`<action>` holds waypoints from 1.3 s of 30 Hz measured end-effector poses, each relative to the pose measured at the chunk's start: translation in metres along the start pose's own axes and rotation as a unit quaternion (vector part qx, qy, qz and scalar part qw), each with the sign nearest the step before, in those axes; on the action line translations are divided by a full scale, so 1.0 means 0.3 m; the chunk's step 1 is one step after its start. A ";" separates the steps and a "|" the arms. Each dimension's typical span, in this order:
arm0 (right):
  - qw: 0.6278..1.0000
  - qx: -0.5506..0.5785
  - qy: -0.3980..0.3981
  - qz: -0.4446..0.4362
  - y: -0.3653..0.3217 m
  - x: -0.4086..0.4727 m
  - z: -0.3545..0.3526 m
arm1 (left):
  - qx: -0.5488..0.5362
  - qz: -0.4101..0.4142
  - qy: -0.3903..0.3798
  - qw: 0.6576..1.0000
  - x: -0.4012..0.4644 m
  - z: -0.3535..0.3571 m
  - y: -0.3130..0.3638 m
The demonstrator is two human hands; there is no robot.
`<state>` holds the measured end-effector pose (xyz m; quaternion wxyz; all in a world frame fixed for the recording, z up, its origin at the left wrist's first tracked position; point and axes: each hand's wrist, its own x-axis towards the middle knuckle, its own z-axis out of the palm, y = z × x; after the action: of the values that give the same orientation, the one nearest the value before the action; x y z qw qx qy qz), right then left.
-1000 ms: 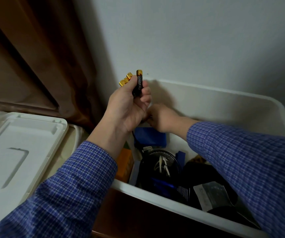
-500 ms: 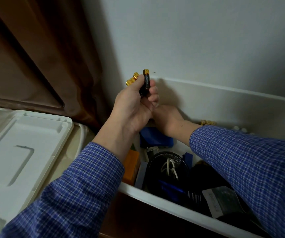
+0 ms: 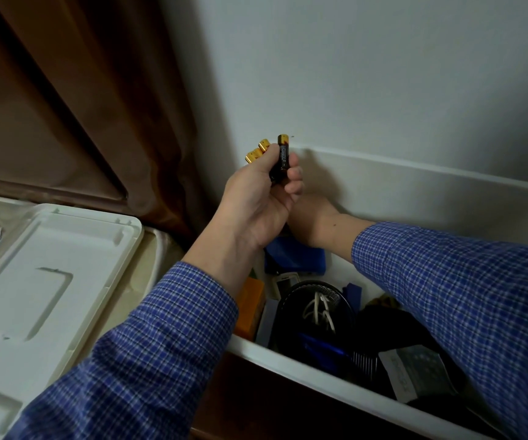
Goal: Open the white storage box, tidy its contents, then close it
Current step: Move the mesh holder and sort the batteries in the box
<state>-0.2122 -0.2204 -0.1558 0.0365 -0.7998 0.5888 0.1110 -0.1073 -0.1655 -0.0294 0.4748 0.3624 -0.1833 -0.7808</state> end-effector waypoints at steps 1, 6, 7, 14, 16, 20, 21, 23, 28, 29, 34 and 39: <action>1.000 0.002 0.009 -0.006 0.007 -0.003 -0.001 | 0.002 -0.001 -0.003 1.000 -0.001 0.000 0.000; 0.996 0.061 0.012 -0.066 0.034 -0.062 -0.049 | 0.032 0.006 -0.017 0.999 0.002 0.002 -0.002; 0.991 0.111 0.024 -0.074 0.052 -0.089 -0.063 | 0.039 0.009 -0.021 0.999 0.003 -0.001 -0.003; 0.811 0.574 0.109 0.010 0.250 -0.409 -0.161 | 0.270 0.078 -0.111 0.953 0.010 -0.019 -0.043; 0.777 0.614 0.137 0.007 0.289 -0.495 -0.174 | 0.350 0.089 -0.142 0.922 0.006 -0.015 -0.061; 0.753 0.638 0.164 0.009 0.306 -0.589 -0.182 | 0.447 0.057 -0.228 0.863 -0.019 0.009 -0.107; 0.750 0.641 0.163 0.011 0.306 -0.597 -0.177 | 0.463 0.044 -0.246 0.850 -0.026 0.016 -0.118; 0.749 0.645 0.151 0.020 0.302 -0.603 -0.172 | 0.489 0.024 -0.275 0.828 -0.035 0.028 -0.129; 0.718 0.691 0.082 0.021 0.303 -0.604 -0.157 | 0.599 0.003 -0.297 0.743 -0.029 0.056 -0.134; 0.714 0.696 0.070 0.022 0.305 -0.605 -0.157 | 0.610 0.000 -0.307 0.731 -0.030 0.062 -0.138; 0.721 0.691 0.047 0.017 0.309 -0.624 -0.165 | 0.660 -0.009 -0.332 0.674 -0.034 0.105 -0.169; 0.728 0.683 0.049 0.030 0.285 -0.619 -0.164 | 0.715 0.068 -0.233 0.655 0.004 0.107 -0.220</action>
<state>-0.3392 -0.0823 -0.0608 0.5406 -0.5451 0.5306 -0.3592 -0.1715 -0.1367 -0.0500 0.0623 0.3830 -0.8139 -0.4324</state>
